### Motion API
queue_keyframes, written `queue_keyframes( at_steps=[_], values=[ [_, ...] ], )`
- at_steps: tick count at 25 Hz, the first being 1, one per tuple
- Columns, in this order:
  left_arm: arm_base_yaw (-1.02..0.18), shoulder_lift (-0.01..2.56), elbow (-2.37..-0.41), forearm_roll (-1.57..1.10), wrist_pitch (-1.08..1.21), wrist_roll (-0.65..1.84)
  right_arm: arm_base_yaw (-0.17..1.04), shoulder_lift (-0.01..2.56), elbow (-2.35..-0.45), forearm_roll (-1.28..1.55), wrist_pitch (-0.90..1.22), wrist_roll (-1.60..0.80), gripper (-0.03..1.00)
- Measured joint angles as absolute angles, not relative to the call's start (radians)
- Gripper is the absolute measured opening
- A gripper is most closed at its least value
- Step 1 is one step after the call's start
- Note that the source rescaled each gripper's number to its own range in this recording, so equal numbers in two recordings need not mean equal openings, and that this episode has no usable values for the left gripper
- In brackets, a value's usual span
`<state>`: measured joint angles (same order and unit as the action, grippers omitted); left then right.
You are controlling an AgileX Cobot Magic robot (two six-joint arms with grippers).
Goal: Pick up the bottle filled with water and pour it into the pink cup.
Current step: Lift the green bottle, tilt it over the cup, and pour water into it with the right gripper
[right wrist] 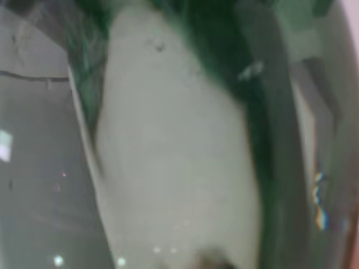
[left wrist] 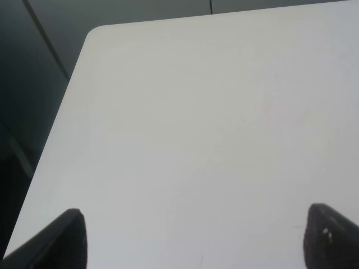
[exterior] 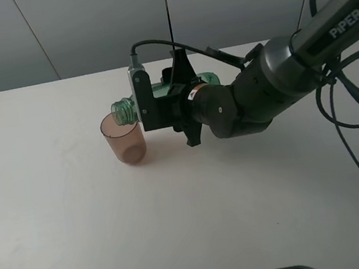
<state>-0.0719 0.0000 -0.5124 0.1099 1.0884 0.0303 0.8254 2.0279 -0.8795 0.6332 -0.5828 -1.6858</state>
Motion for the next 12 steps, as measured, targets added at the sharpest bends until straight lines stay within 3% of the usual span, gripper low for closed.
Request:
queue_keyframes(
  at_steps=[12],
  values=[
    [-0.072, 0.000, -0.512, 0.110, 1.088, 0.030, 0.825, 2.033, -0.939, 0.760, -0.591, -1.782, 0.00]
  ],
)
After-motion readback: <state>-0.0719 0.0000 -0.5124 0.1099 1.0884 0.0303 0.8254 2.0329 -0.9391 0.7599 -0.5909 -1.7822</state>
